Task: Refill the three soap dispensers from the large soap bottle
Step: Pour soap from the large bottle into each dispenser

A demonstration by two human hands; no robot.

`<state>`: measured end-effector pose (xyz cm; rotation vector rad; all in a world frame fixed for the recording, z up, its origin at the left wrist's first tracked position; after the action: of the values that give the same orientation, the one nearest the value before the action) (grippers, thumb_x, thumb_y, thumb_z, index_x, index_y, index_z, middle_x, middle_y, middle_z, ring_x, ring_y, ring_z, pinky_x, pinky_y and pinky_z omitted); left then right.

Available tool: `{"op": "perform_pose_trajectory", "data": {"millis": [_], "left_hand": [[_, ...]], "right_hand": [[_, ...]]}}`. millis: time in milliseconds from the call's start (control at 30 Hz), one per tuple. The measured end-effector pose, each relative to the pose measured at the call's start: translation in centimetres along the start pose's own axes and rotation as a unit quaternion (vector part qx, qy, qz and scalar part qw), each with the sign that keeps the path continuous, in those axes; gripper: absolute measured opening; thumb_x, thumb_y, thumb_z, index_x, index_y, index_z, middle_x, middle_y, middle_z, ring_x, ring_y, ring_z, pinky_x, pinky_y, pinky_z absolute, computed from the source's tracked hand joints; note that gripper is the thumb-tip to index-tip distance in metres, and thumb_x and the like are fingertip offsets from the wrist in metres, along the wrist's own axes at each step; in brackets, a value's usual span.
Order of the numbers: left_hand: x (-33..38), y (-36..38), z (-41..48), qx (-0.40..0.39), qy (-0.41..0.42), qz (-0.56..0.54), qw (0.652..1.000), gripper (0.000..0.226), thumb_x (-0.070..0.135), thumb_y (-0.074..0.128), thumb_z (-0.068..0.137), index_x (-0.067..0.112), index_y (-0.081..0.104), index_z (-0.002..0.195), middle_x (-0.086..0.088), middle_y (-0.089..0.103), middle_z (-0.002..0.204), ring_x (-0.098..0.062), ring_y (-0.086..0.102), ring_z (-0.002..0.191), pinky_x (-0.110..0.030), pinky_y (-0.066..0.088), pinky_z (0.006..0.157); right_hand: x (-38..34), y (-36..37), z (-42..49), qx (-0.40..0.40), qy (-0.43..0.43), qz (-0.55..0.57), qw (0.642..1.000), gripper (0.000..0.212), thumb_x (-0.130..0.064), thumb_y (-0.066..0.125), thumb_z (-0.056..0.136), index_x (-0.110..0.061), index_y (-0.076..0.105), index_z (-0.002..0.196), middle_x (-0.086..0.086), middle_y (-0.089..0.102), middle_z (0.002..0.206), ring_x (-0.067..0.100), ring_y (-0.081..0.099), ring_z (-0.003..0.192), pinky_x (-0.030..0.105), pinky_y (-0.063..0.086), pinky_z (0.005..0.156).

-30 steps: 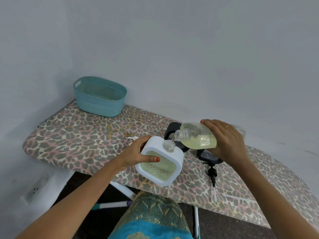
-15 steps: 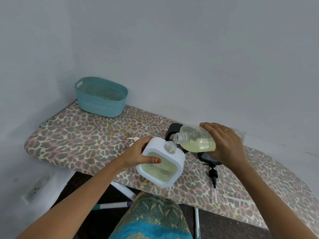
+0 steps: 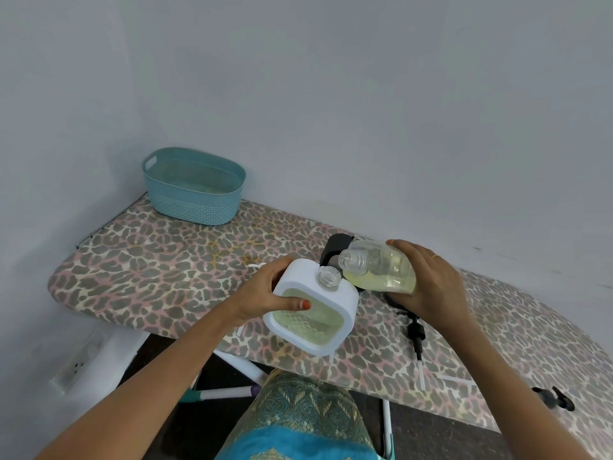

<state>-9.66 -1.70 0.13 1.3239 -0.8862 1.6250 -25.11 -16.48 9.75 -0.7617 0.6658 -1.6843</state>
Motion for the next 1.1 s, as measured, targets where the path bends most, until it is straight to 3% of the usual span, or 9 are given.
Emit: {"op": "perform_pose_trajectory", "data": {"millis": [133, 233, 333, 467, 633, 733, 900, 1000, 1100], "left_hand": [[-0.1, -0.4, 0.6, 0.014, -0.004, -0.003, 1.0, 0.076, 0.057, 0.083, 0.044, 0.021, 0.056, 0.106, 0.017, 0.067, 0.088, -0.007, 0.065, 0.086, -0.021, 0.053, 0.07], [-0.4, -0.7, 1.1, 0.031, -0.011, -0.002, 0.999, 0.08, 0.06, 0.082, 0.041, 0.021, 0.055, 0.105, 0.013, 0.066, 0.088, -0.007, 0.065, 0.084, -0.021, 0.054, 0.068], [-0.6, -1.2, 1.7, 0.06, -0.006, 0.007, 0.998, 0.077, 0.061, 0.081, 0.041, 0.025, 0.056, 0.104, 0.011, 0.068, 0.089, -0.007, 0.065, 0.083, -0.021, 0.054, 0.068], [-1.0, -2.1, 2.6, 0.098, -0.005, -0.003, 0.995, 0.078, 0.061, 0.082, 0.038, 0.027, 0.056, 0.103, 0.005, 0.067, 0.091, -0.005, 0.066, 0.081, -0.021, 0.055, 0.066], [-1.6, -3.4, 3.9, 0.126, -0.016, -0.021, 0.992, 0.081, 0.059, 0.084, 0.035, 0.026, 0.057, 0.104, 0.0, 0.065, 0.093, -0.008, 0.066, 0.081, -0.024, 0.056, 0.067], [-1.9, -4.3, 4.6, 0.136, -0.021, -0.019, 0.99, 0.082, 0.06, 0.085, 0.033, 0.027, 0.058, 0.104, 0.0, 0.065, 0.094, -0.008, 0.066, 0.081, -0.024, 0.056, 0.068], [-2.1, -5.8, 6.1, 0.146, -0.032, -0.006, 0.989, 0.074, 0.046, 0.086, 0.037, 0.029, 0.056, 0.102, 0.001, 0.064, 0.097, -0.008, 0.065, 0.083, -0.022, 0.056, 0.069], [-2.0, -7.1, 7.2, 0.143, -0.035, 0.0, 0.989, 0.08, 0.056, 0.085, 0.033, 0.031, 0.056, 0.103, 0.003, 0.064, 0.097, -0.004, 0.065, 0.082, -0.02, 0.055, 0.068], [-2.3, -8.6, 8.5, 0.147, -0.046, 0.022, 0.988, 0.07, 0.03, 0.087, 0.048, 0.022, 0.054, 0.11, 0.002, 0.062, 0.099, -0.01, 0.063, 0.086, -0.017, 0.054, 0.067]], "right_hand": [[0.8, 0.8, -1.2, 0.019, 0.097, 0.067, 0.993, 0.067, -0.056, 0.057, 0.065, -0.016, 0.044, 0.117, 0.011, 0.069, 0.1, 0.027, 0.069, 0.081, 0.027, 0.049, 0.064], [1.6, 1.8, -3.1, 0.031, 0.216, 0.144, 0.965, 0.079, -0.052, 0.07, 0.058, -0.012, 0.044, 0.121, 0.013, 0.065, 0.108, 0.027, 0.064, 0.09, 0.026, 0.044, 0.073], [2.2, 3.1, -5.3, 0.055, 0.335, 0.268, 0.902, 0.085, -0.054, 0.072, 0.054, -0.008, 0.049, 0.121, 0.002, 0.059, 0.108, 0.018, 0.056, 0.095, 0.022, 0.042, 0.074], [2.5, 4.3, -7.6, 0.118, 0.408, 0.35, 0.835, 0.067, -0.037, 0.077, 0.055, -0.02, 0.047, 0.112, -0.004, 0.057, 0.105, 0.018, 0.058, 0.098, 0.011, 0.048, 0.074], [2.3, 5.4, -9.2, 0.158, 0.441, 0.388, 0.794, 0.061, -0.049, 0.075, 0.05, -0.055, 0.045, 0.103, -0.02, 0.056, 0.105, 0.013, 0.06, 0.099, 0.026, 0.05, 0.082], [2.4, 6.2, -10.1, 0.166, 0.457, 0.394, 0.78, 0.062, -0.046, 0.077, 0.048, -0.062, 0.045, 0.099, -0.018, 0.057, 0.104, 0.014, 0.061, 0.098, 0.026, 0.054, 0.081], [3.3, 7.3, -11.2, 0.155, 0.481, 0.416, 0.756, 0.067, -0.038, 0.086, 0.053, -0.049, 0.047, 0.106, -0.002, 0.062, 0.108, 0.019, 0.064, 0.097, 0.033, 0.056, 0.08], [3.9, 8.1, -12.4, 0.152, 0.501, 0.433, 0.734, 0.076, -0.026, 0.083, 0.056, -0.019, 0.049, 0.124, 0.012, 0.063, 0.114, 0.023, 0.065, 0.098, 0.032, 0.056, 0.078], [4.1, 8.5, -13.1, 0.147, 0.507, 0.429, 0.733, 0.083, -0.027, 0.086, 0.055, -0.007, 0.049, 0.126, 0.015, 0.062, 0.114, 0.022, 0.064, 0.097, 0.023, 0.057, 0.074]]}}
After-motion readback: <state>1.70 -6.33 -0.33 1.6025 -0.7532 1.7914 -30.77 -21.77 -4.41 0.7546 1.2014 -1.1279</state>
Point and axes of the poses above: each hand's wrist, its own z-axis towards the middle knuckle, its own y-axis out of the palm, x = y × z, the point moved 6 cm from there along z, towards the middle knuckle
